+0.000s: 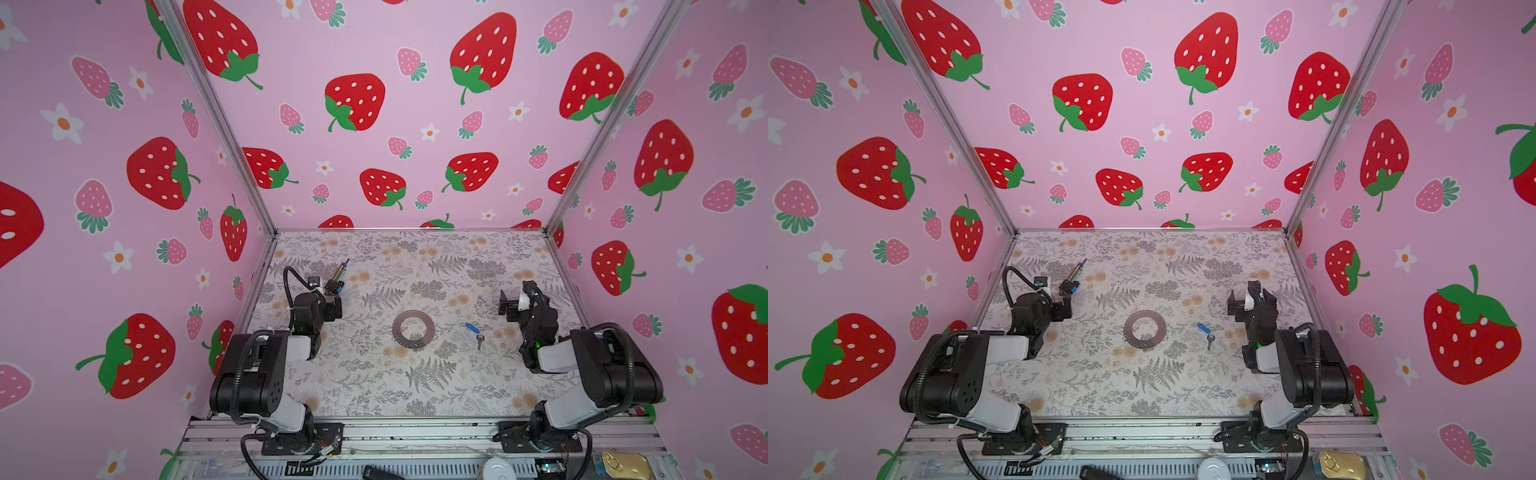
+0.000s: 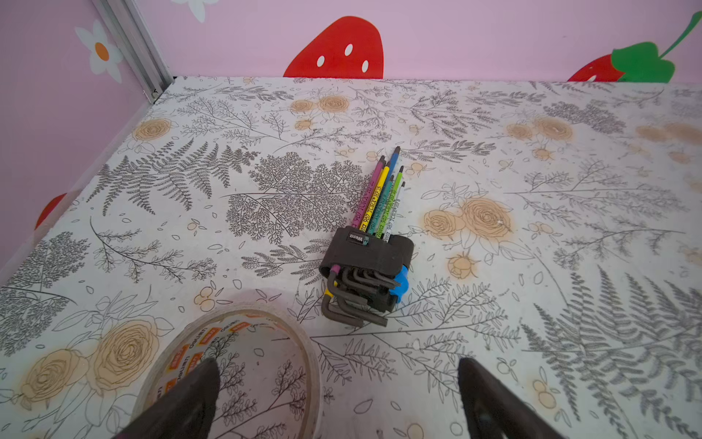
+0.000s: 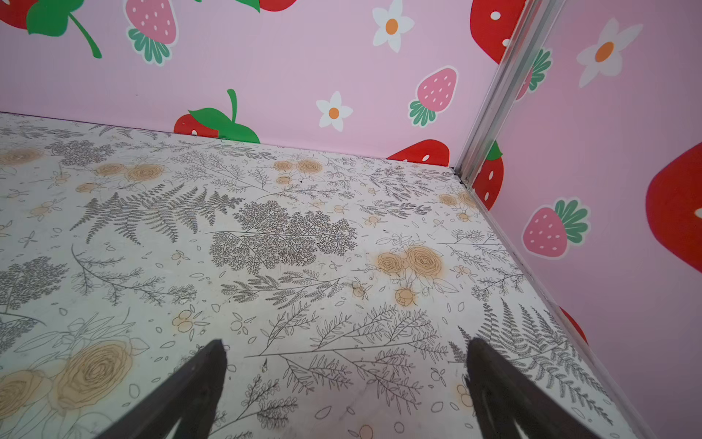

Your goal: Put the keys on the keyring

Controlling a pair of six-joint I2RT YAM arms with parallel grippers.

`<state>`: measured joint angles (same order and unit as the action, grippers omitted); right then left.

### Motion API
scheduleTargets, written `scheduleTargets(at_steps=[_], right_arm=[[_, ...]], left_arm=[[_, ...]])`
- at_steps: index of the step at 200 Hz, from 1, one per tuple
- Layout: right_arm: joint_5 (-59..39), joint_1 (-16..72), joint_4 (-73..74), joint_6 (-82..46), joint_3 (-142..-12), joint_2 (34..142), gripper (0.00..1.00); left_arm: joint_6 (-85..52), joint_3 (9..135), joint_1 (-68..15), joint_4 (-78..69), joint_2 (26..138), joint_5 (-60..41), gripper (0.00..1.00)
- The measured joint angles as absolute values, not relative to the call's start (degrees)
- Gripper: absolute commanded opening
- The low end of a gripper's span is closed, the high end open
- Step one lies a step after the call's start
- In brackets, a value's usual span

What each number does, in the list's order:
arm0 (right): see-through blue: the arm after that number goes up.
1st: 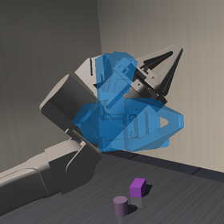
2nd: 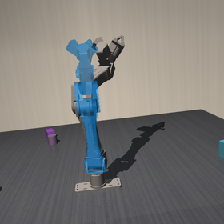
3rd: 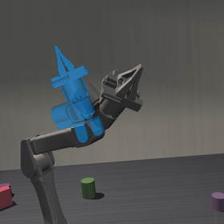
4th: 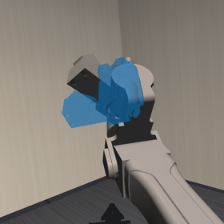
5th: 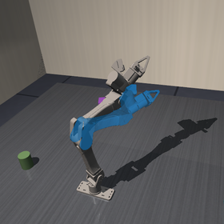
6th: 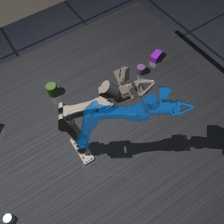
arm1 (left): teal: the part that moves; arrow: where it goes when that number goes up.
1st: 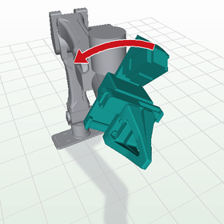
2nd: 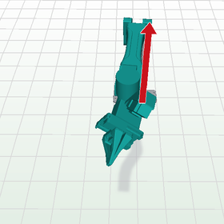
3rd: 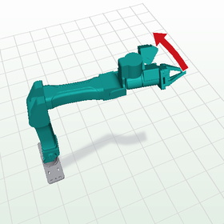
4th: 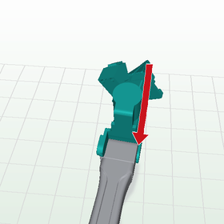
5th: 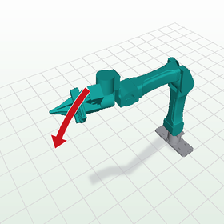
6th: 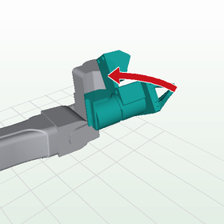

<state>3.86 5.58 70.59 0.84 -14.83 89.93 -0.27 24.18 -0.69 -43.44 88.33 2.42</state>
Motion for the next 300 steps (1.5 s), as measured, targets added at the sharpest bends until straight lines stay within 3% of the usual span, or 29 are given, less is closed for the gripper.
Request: scheduleTargets(at_steps=[188,233,246,300], right_arm=[[3.8,5.6,69.0,0.9,-14.8,88.6,0.99],[1.2,6.8,57.5,1.1,-17.9,75.0,0.9],[-0.8,8.4,54.3,1.3,-19.6,71.6,0.83],[-5.5,24.1,37.5,6.3,-26.9,67.7,0.58]], left_arm=[[-0.5,24.9,0.3,-41.7,88.1,0.4,0.99],[-1.3,29.0,0.1,-28.6,76.9,-0.4,1.0],[-2.0,31.3,-0.3,-23.5,72.1,-1.5,0.99],[-3.8,39.0,-8.7,-2.6,60.4,-3.0,0.95]])
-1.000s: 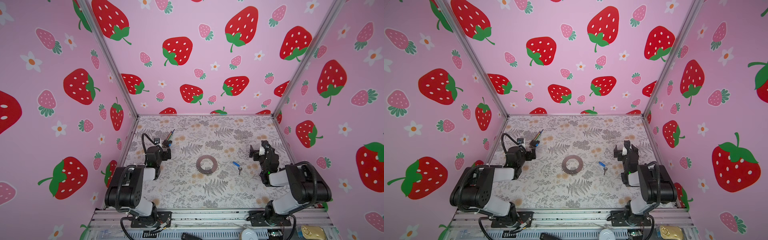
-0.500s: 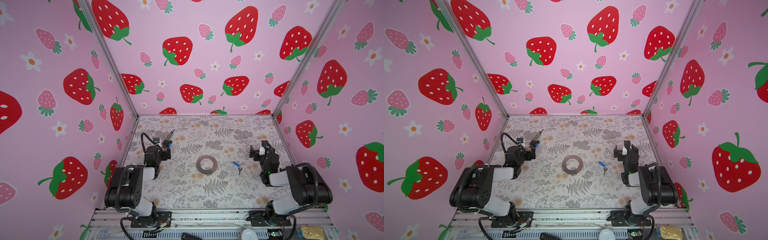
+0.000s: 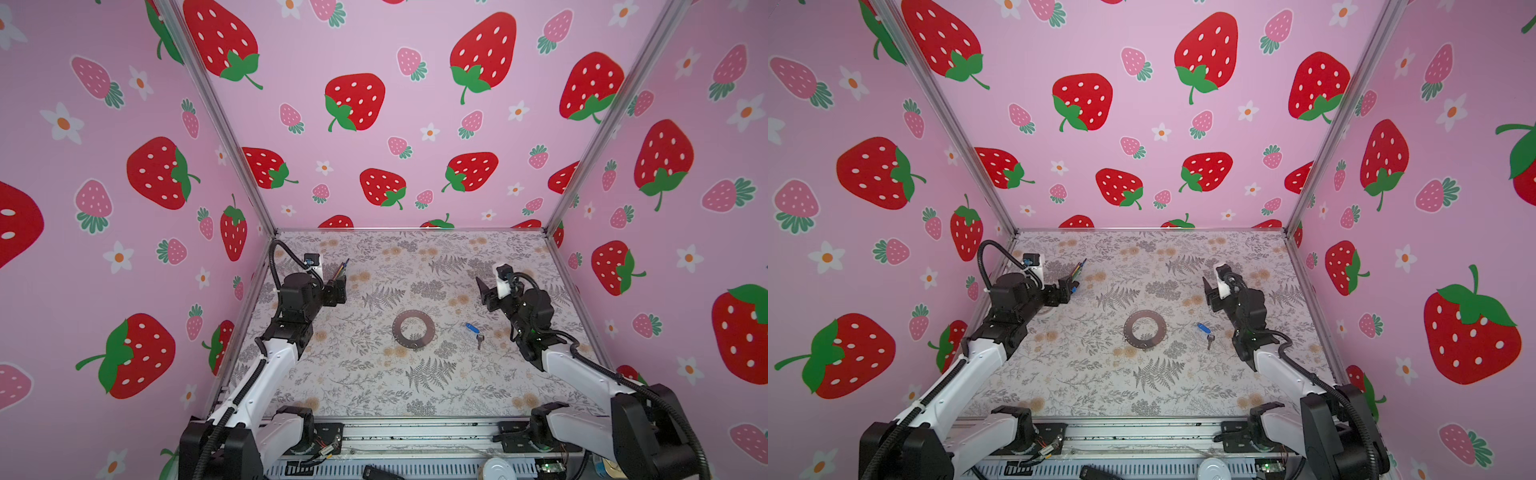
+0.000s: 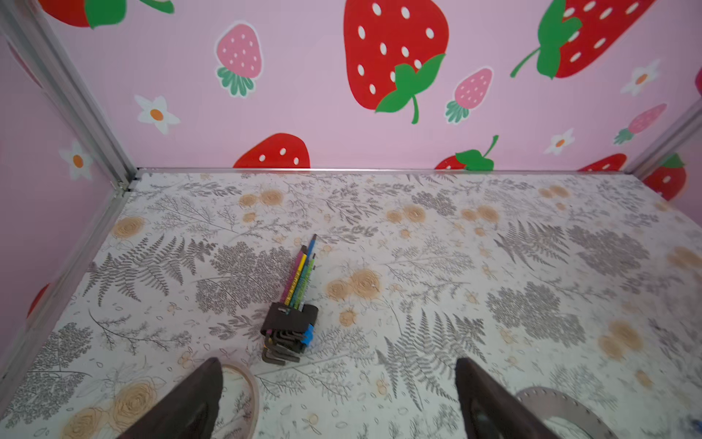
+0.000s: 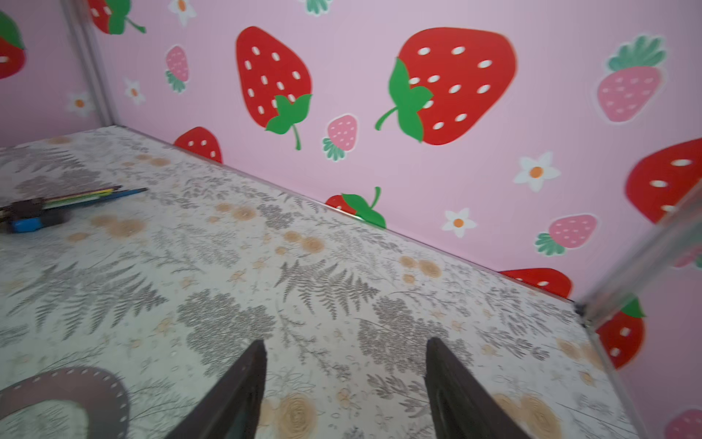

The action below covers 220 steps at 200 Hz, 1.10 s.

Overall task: Put the keys on the keyring
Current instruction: 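Move the right gripper over the silver perforated ring while the left arm advances, then lower the right gripper and pinch the ring's edge near a split ring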

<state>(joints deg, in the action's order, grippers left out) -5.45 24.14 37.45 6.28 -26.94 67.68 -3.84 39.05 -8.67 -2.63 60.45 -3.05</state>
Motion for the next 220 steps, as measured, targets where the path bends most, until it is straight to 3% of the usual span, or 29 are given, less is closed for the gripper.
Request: scheduleTargets(at_steps=[53,128,179,220], right_arm=[[-9.1,34.8,25.9,11.6,-28.8,73.8,0.45],[-10.5,44.3,15.6,17.6,-33.0,78.9,0.39],[-10.1,47.1,12.3,8.1,-36.6,82.9,0.28],[-11.1,50.0,11.1,-0.2,-38.4,86.6,0.27]], left_arm=[[-1.0,40.4,-20.4,7.9,65.3,-1.6,0.89],[1.1,43.4,-22.7,6.3,73.9,-1.5,0.88],[1.0,43.1,-22.7,3.4,73.7,-0.5,0.88],[0.8,43.1,-22.7,3.0,73.5,1.0,0.88]])
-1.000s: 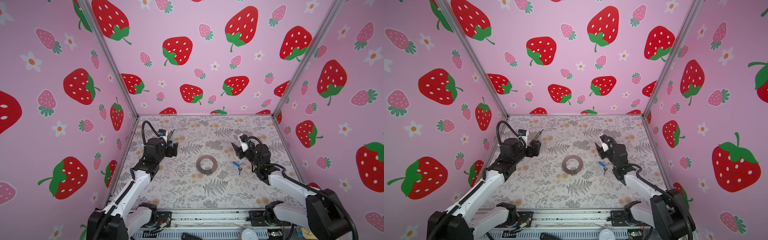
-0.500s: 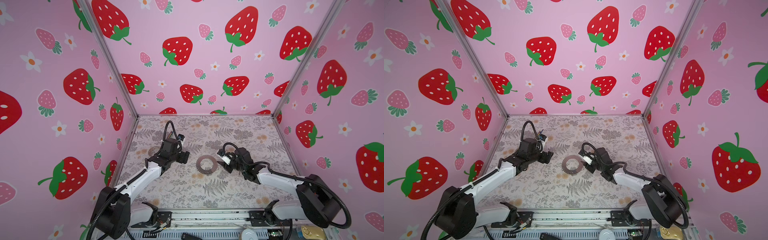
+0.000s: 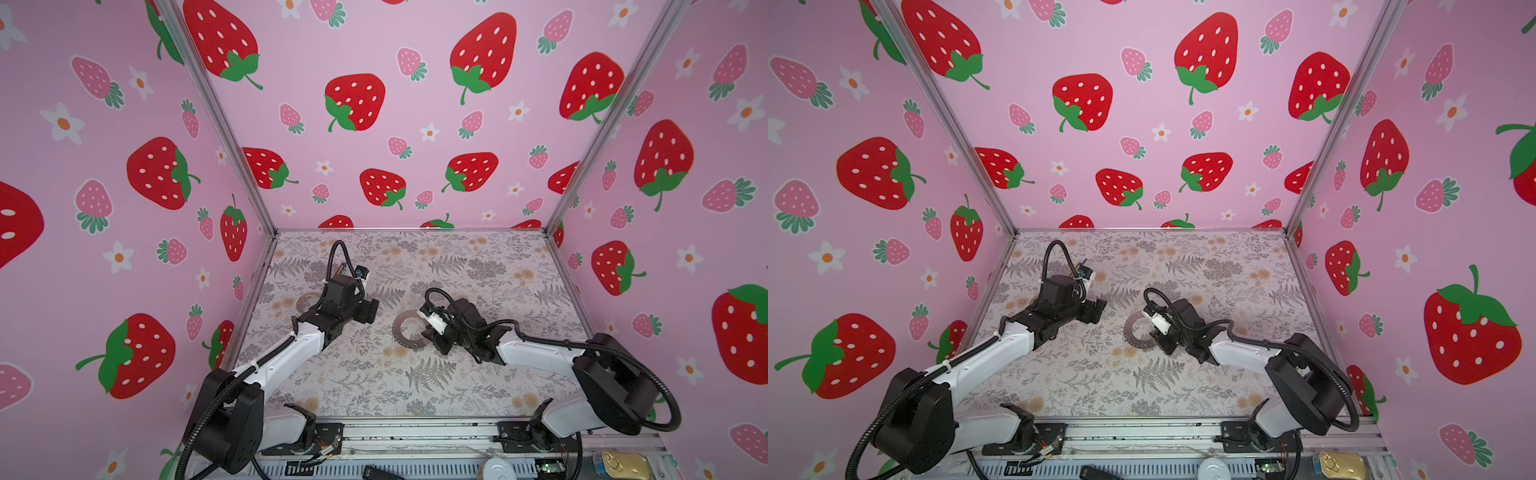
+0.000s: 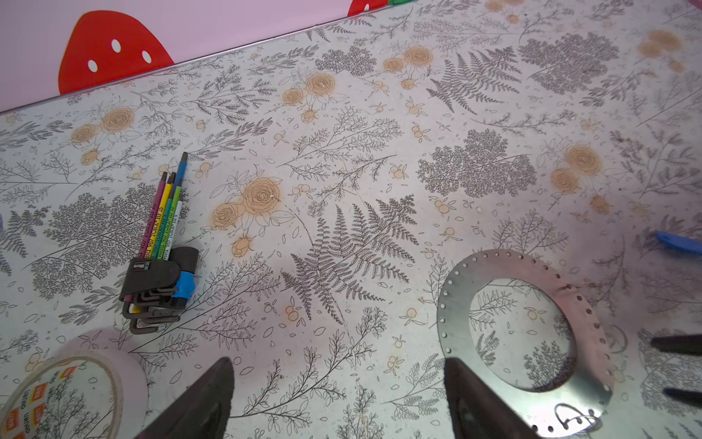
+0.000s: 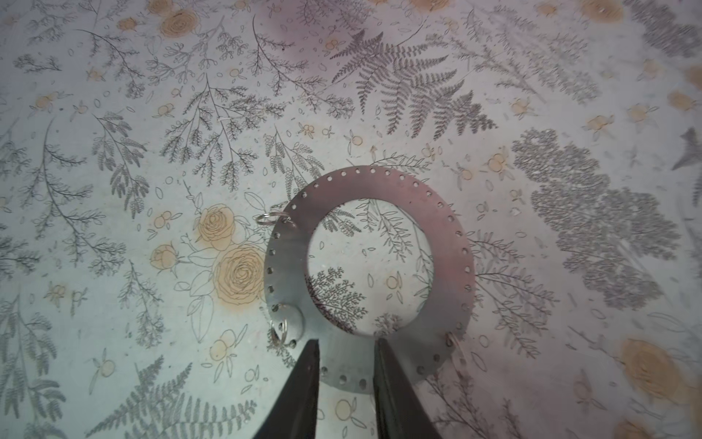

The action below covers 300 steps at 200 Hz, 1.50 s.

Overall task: Put the keys on the keyring
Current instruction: 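Lower the right gripper and pinch the ring's edge near a split ring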

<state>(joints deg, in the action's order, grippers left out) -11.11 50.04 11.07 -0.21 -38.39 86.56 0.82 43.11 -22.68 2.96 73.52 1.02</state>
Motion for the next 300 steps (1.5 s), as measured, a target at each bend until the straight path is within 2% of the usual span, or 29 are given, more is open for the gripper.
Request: scheduleTargets(at_steps=[91,231,300], right_arm=[[-11.7,51.7,5.5,-6.0,-42.5,92.8,0.27],[-13.0,53.6,2.4,-6.0,-45.7,96.3,0.28],[-13.2,54.4,1.7,-5.0,-46.4,97.0,0.11]], left_arm=[[0.2,43.1,-22.7,2.4,72.6,3.0,0.88],[0.1,43.1,-22.7,2.5,72.6,3.0,0.89],[0.2,43.1,-22.8,2.5,72.6,3.2,0.88]])
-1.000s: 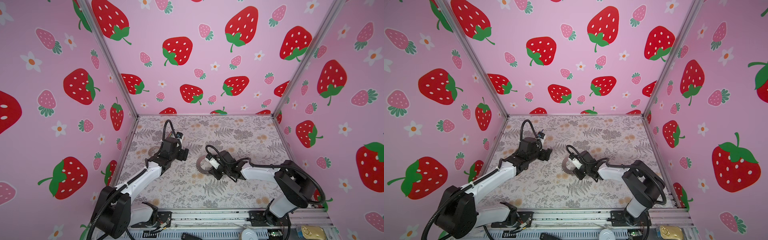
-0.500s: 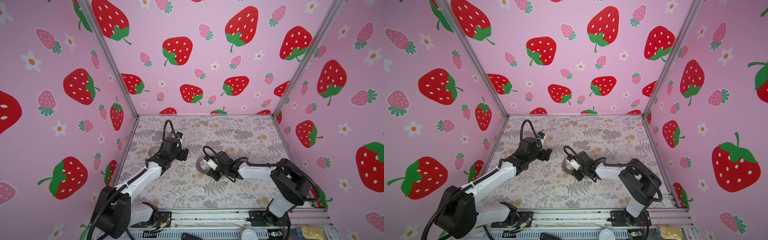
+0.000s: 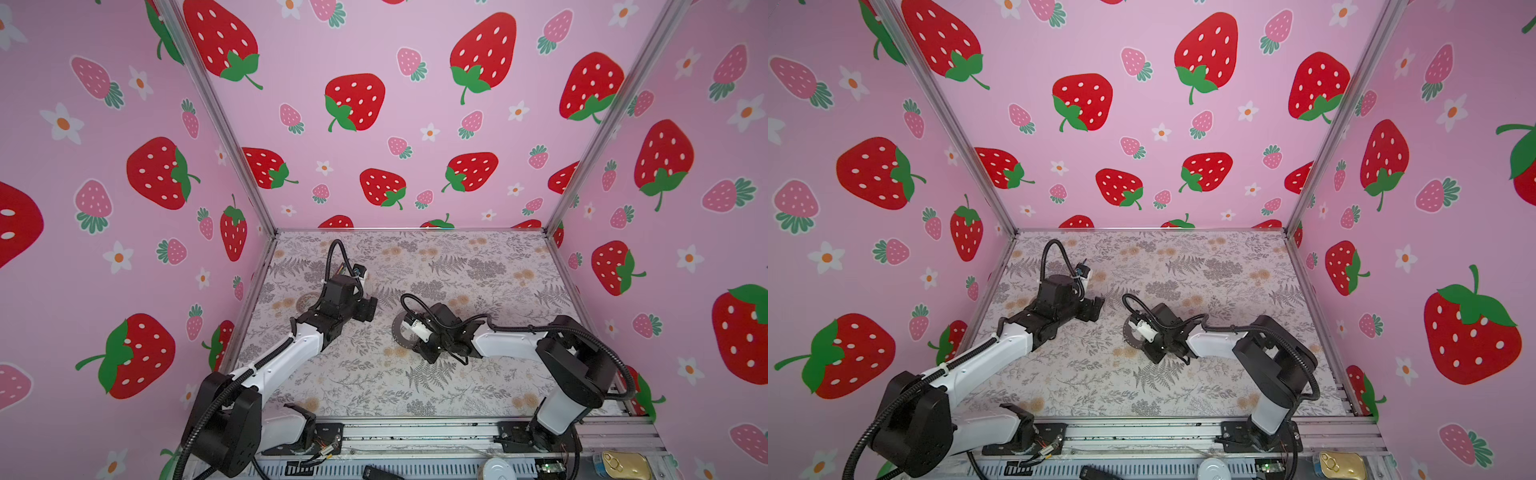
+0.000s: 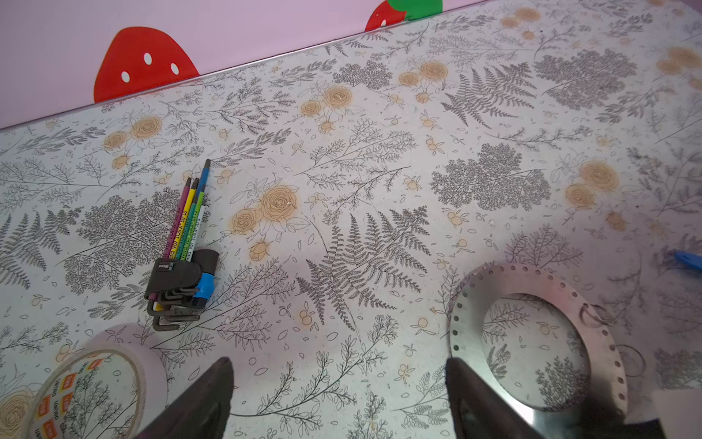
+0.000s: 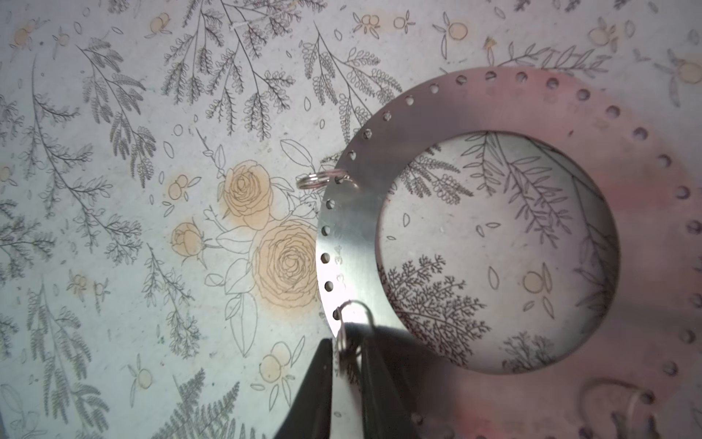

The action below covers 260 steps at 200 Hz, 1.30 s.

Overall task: Put the keys on the keyring
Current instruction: 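Lower the right gripper and pinch the ring's edge near a split ring, then lift the ring with the right gripper toward the left gripper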

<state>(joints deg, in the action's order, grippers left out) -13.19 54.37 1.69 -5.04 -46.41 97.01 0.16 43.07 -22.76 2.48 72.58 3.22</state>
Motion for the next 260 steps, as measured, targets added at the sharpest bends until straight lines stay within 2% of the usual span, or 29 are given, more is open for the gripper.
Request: scheduleTargets(at_steps=[33,96,157,200,236,252,260], right_arm=[[-13.4,54.6,1.4,-4.3,-46.5,97.0,0.04],[-12.7,54.8,-5.7,2.8,-49.7,94.9,0.0],[-7.9,53.9,-10.6,24.6,-51.6,78.9,0.0],[-10.4,49.0,-7.0,34.9,-46.3,69.4,0.0],[-13.8,47.0,-3.2,38.8,-41.3,65.3,0.0],[-15.2,46.8,-0.6,40.9,-38.3,62.7,0.0],[-15.8,46.6,0.7,41.8,-36.9,61.5,0.0]], left_arm=[[0.2,43.1,-22.8,2.5,72.6,3.5,0.88],[0.2,42.7,-22.8,2.3,71.7,3.6,0.88],[1.4,40.1,-23.0,0.2,60.3,0.7,0.84],[8.2,32.2,-24.2,-7.6,50.8,-8.3,0.75],[16.6,27.8,-28.1,-8.8,48.0,-15.1,0.68],[20.1,27.2,-30.1,-8.8,47.3,-17.0,0.55],[22.4,27.1,-30.9,-8.7,47.2,-18.1,0.52]])
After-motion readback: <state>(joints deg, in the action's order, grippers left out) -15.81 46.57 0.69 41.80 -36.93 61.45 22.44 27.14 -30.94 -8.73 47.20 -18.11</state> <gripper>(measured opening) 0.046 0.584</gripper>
